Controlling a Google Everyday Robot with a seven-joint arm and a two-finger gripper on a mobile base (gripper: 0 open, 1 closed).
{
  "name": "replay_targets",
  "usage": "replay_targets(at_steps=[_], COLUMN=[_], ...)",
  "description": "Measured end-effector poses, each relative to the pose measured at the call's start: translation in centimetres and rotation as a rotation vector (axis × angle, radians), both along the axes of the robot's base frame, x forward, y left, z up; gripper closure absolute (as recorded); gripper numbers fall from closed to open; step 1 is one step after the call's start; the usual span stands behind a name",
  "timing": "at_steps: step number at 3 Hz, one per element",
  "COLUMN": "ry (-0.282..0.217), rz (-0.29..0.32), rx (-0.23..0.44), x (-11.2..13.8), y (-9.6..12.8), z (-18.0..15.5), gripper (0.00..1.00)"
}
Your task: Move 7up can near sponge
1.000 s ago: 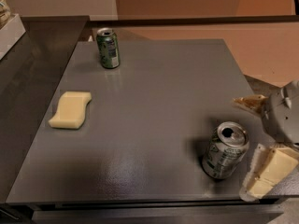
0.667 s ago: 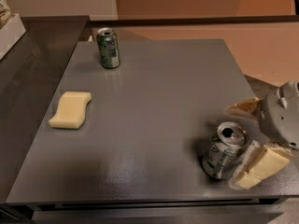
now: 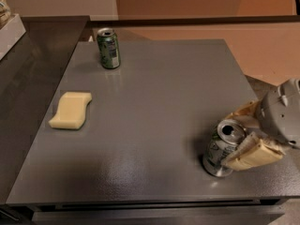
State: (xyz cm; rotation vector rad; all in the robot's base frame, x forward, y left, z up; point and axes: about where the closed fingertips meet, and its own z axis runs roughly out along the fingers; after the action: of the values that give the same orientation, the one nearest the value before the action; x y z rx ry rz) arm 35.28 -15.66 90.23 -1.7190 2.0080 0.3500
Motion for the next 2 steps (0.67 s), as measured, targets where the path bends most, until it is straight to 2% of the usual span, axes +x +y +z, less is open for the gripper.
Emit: replay_targets(at_steps=[1,2], ry=[-0.024,-0.052], rz=[-0.006,-0.012], rx=[0.007,0.007], x=[0.8,2.3], y=[1.2,3.5], z=[1.3,3.0], gripper=[0.87,1.0])
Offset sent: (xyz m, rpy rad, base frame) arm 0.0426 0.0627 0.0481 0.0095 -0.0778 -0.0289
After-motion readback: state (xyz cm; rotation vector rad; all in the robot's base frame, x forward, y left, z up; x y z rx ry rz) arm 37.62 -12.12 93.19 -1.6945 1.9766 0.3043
